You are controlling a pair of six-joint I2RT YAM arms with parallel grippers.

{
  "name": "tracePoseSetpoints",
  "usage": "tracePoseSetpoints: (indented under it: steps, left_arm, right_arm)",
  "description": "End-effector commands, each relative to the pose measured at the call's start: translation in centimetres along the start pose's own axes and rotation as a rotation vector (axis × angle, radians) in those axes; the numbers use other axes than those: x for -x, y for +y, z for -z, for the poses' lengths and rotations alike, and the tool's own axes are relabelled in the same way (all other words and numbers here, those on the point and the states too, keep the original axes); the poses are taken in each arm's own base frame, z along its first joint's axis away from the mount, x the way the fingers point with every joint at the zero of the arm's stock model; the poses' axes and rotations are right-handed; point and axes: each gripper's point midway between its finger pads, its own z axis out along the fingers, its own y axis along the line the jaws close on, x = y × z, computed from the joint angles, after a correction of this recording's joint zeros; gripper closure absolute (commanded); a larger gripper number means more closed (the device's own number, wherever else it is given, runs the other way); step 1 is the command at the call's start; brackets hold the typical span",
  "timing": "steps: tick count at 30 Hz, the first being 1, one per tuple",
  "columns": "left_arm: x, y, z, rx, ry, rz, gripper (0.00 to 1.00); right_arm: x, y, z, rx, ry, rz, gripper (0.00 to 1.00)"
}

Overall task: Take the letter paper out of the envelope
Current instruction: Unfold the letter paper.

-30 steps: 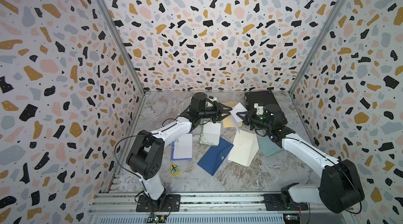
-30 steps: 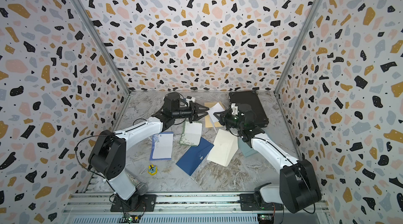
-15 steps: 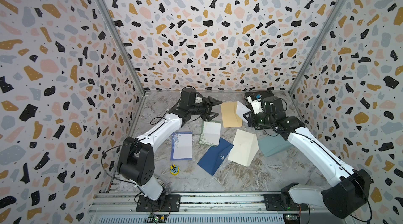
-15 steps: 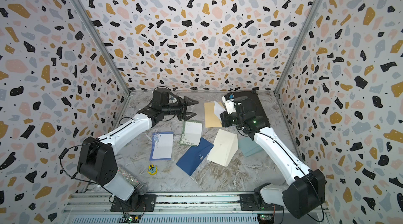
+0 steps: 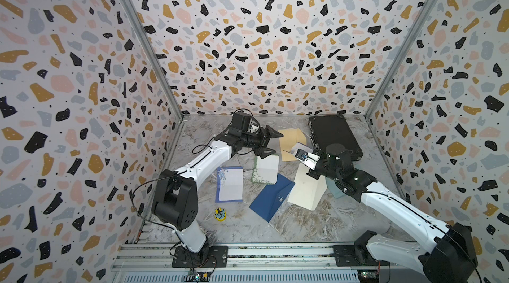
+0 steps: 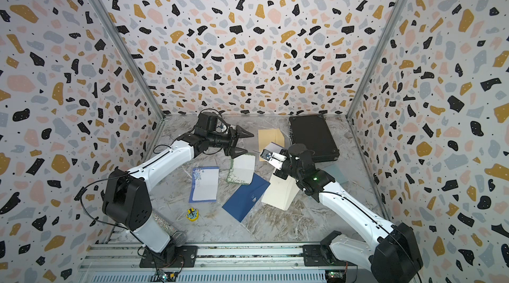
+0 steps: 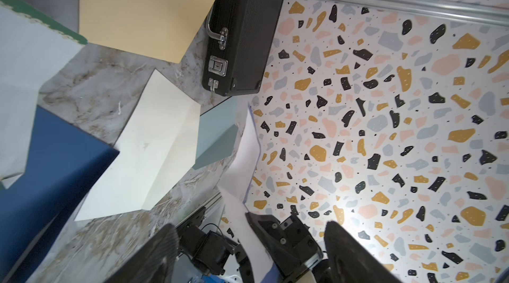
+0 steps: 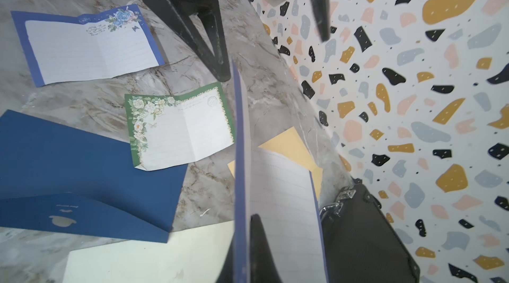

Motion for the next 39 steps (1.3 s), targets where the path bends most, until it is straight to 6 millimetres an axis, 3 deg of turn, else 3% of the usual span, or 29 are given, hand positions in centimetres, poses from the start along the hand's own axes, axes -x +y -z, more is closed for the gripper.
tracePoseSetpoints:
  steps: [1, 11, 28, 36, 39]
  left_arm:
    - [-1.0, 0.7, -0.5, 0.013, 0.077, -0.047, 0.20]
    - [-1.5, 1.6, -3.1, 0.001, 0.157, -0.020, 0.23]
    - [-2.6, 2.0, -5.0, -0.050, 0.209, 0.034, 0.67]
    - [-2.2, 0.5, -4.5, -0.095, 0.186, 0.024, 0.99]
    - [-2.0, -0.2, -4.0, -0.112, 0.181, 0.016, 1.00]
  right_arm:
    - [1.8, -0.7, 0.8, -0.037, -0.066, 0.112, 1.00]
    - [2.7, 1.1, 0.8, 0.030, -0.102, 0.149, 1.00]
    - [2.5, 1.4, 0.1, 0.031, -0.098, 0.170, 1.00]
    - [1.8, 2.0, 0.1, 0.043, -0.081, 0.161, 1.00]
    - [1.5, 2.2, 0.2, 0.043, -0.078, 0.126, 1.00]
